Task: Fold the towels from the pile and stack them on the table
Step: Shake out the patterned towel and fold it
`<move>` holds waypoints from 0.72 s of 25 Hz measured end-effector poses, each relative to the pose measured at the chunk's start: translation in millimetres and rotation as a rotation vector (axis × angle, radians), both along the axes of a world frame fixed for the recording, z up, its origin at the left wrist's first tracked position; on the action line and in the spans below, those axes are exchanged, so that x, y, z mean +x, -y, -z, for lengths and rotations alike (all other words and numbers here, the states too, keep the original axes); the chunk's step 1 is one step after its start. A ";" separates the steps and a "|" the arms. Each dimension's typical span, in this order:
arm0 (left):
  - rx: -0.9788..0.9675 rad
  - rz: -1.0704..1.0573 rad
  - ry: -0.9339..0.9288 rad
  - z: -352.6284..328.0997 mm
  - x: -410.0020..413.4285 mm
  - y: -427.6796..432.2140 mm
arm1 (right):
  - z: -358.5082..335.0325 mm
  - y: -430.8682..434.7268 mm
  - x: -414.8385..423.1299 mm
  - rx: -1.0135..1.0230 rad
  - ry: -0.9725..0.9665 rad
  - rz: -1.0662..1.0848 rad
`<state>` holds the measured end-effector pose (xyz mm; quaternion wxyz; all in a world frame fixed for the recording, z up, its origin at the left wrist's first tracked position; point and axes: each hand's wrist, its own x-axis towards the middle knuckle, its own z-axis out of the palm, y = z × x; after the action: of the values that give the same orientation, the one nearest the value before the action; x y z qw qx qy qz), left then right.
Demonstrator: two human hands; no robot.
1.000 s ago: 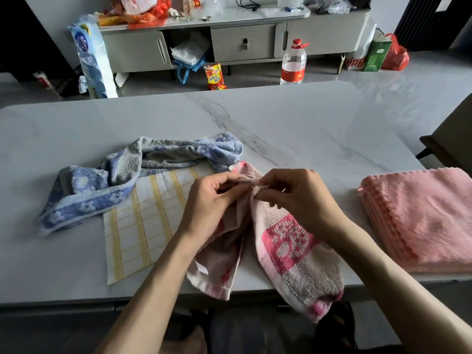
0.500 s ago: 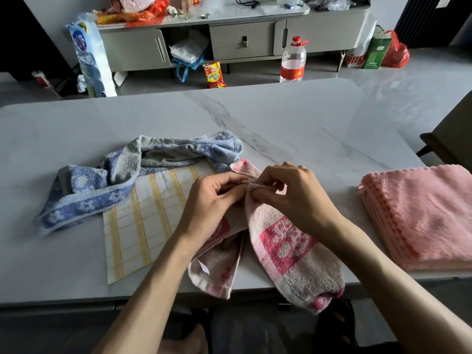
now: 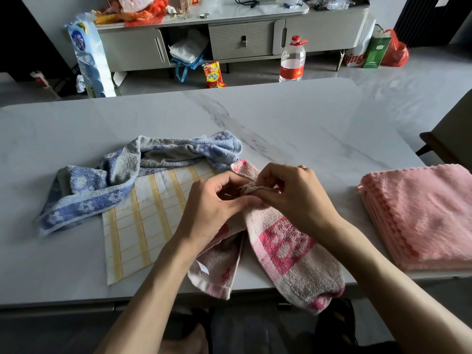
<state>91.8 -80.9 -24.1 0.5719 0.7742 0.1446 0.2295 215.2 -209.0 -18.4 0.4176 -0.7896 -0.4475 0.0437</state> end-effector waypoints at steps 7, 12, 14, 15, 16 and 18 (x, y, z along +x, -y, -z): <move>-0.088 0.015 0.057 -0.7 -0.6 -5.3 | -5.6 0.6 2.8 -0.006 0.087 -0.136; 0.068 -0.058 0.047 -1.3 1.0 -2.5 | -4.5 1.1 -2.1 0.047 0.103 -0.055; 0.039 -0.076 0.061 -6.8 0.3 -1.3 | -9.8 1.2 -5.7 0.061 0.091 -0.042; 0.017 -0.070 0.071 -12.3 -0.2 -1.6 | -16.3 1.6 -8.0 0.062 0.092 -0.046; -0.006 -0.058 0.082 -20.8 -1.2 -1.5 | -25.8 2.5 -10.3 0.065 0.104 -0.052; -0.041 -0.040 0.132 -49.4 -4.9 2.1 | -58.1 8.3 -13.3 0.079 0.090 -0.090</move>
<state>86.8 -83.0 25.3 0.5910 0.7425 0.1266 0.2887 201.9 -217.3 39.7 0.4256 -0.7525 -0.5025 0.0091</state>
